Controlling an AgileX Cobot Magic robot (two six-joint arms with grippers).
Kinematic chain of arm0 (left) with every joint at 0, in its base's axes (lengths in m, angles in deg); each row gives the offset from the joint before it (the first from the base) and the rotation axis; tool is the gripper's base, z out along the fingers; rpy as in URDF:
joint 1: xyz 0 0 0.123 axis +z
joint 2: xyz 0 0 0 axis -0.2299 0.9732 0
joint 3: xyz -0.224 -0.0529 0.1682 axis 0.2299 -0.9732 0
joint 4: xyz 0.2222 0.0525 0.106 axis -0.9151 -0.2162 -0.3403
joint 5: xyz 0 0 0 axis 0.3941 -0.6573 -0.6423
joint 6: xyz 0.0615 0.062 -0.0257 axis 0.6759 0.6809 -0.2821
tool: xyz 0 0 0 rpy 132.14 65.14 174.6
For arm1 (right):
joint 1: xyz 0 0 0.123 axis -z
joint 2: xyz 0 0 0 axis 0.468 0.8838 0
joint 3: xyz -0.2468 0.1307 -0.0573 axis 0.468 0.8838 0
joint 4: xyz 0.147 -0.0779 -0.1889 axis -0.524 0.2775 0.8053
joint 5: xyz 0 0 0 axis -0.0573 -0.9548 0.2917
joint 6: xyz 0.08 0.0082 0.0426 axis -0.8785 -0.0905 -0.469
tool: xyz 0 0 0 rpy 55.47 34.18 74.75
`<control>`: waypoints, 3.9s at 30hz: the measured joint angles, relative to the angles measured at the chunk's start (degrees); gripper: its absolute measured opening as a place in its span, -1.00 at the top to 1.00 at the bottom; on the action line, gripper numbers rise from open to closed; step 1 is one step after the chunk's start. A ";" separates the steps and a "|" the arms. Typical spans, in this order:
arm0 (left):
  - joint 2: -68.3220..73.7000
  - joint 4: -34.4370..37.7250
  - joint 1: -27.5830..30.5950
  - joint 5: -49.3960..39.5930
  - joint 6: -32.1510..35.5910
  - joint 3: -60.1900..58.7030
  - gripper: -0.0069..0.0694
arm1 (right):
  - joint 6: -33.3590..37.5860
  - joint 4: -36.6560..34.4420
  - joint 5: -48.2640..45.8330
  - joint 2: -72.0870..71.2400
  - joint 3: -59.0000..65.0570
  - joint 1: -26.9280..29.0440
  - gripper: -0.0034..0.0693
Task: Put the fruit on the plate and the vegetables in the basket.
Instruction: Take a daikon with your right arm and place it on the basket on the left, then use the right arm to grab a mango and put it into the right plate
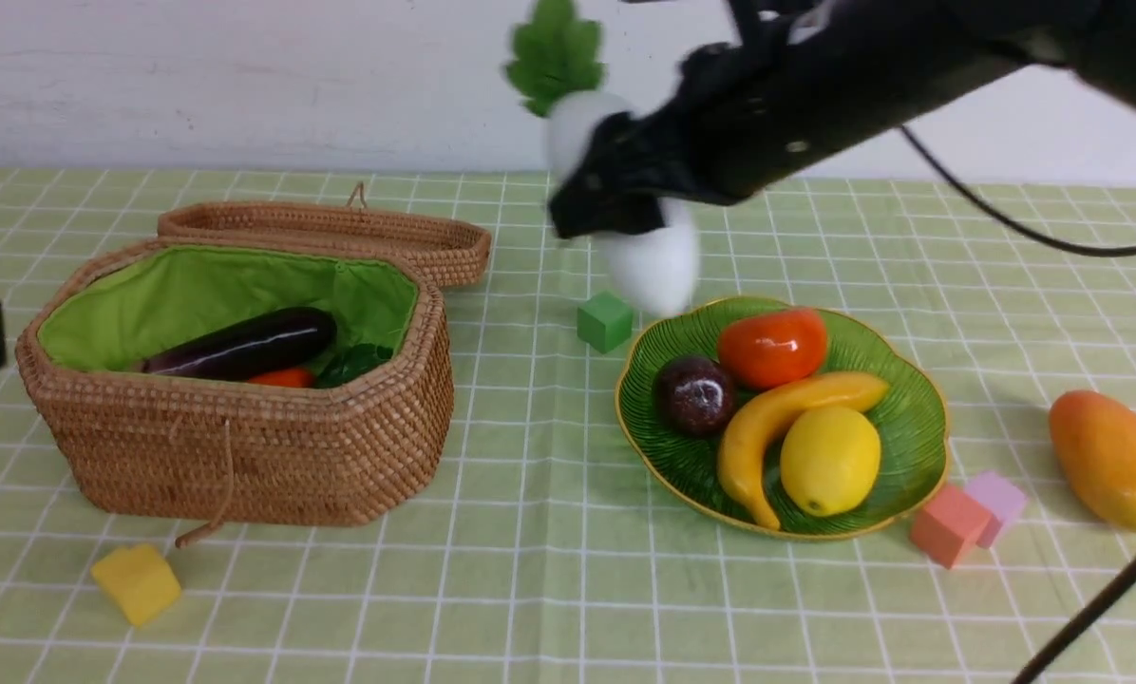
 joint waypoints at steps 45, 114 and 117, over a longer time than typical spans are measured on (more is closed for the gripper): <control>0.00 -14.19 0.00 -4.63 -20.17 0.00 0.34 | 13.33 -5.19 11.08 18.48 -15.32 -12.93 -0.23; 0.00 34.32 0.00 -2.15 26.00 0.00 0.30 | -29.10 33.43 -13.12 15.52 13.28 39.71 -0.78; 0.00 34.32 0.00 -2.22 26.00 0.00 0.30 | -29.10 33.41 -10.71 17.30 13.28 39.71 -0.74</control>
